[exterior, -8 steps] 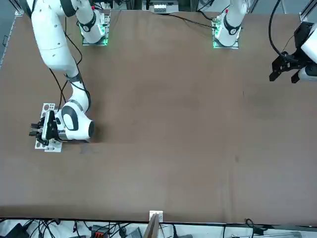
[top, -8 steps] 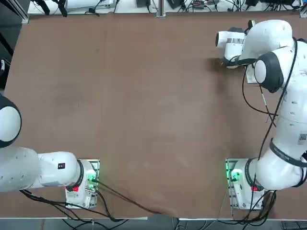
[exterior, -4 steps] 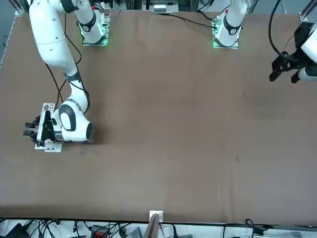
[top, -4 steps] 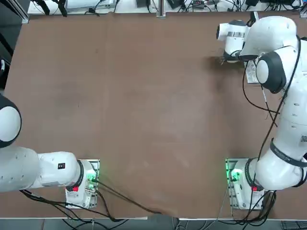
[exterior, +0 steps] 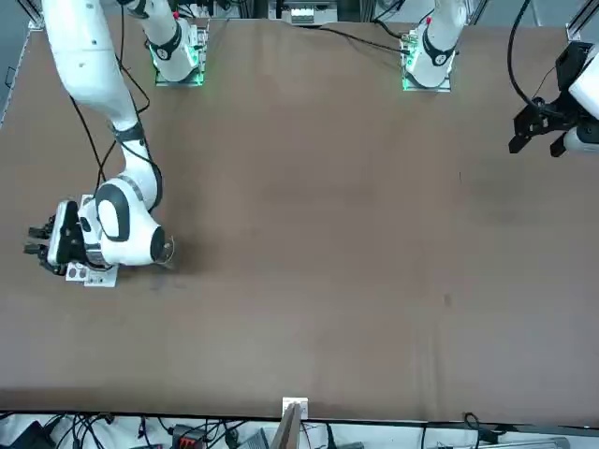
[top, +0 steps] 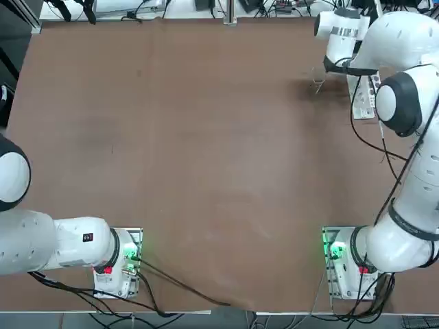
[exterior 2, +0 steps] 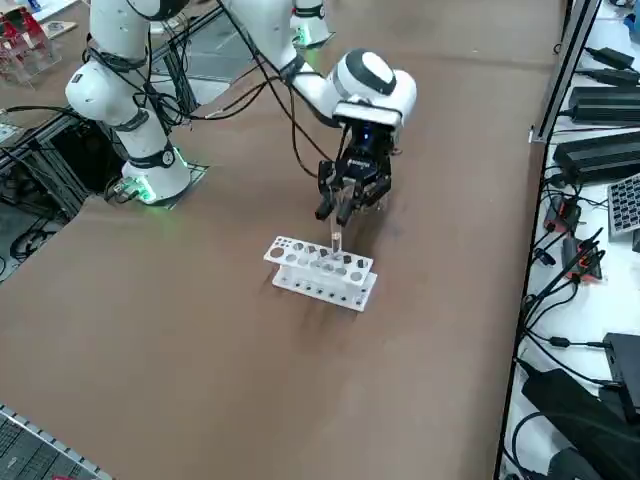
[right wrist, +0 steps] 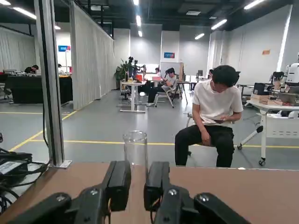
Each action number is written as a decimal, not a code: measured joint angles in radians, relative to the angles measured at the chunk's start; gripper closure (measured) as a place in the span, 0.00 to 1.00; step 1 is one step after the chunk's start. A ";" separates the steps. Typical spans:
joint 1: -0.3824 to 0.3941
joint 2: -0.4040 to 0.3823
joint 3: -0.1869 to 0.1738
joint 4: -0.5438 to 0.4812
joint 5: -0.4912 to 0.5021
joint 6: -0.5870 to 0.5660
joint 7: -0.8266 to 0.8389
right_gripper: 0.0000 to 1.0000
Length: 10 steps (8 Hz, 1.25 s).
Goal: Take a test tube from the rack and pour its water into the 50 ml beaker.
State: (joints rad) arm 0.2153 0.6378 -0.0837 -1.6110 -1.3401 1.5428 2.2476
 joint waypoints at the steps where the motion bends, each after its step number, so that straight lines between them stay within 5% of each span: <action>1: 0.005 -0.027 0.004 0.003 0.016 -0.001 -0.031 0.78; 4: 0.055 -0.078 0.006 0.077 0.143 -0.001 -0.142 0.78; 10: 0.130 -0.084 0.008 0.301 0.617 -0.031 -0.483 0.78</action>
State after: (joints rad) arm 0.3454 0.5536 -0.0762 -1.3098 -0.7236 1.5116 1.7649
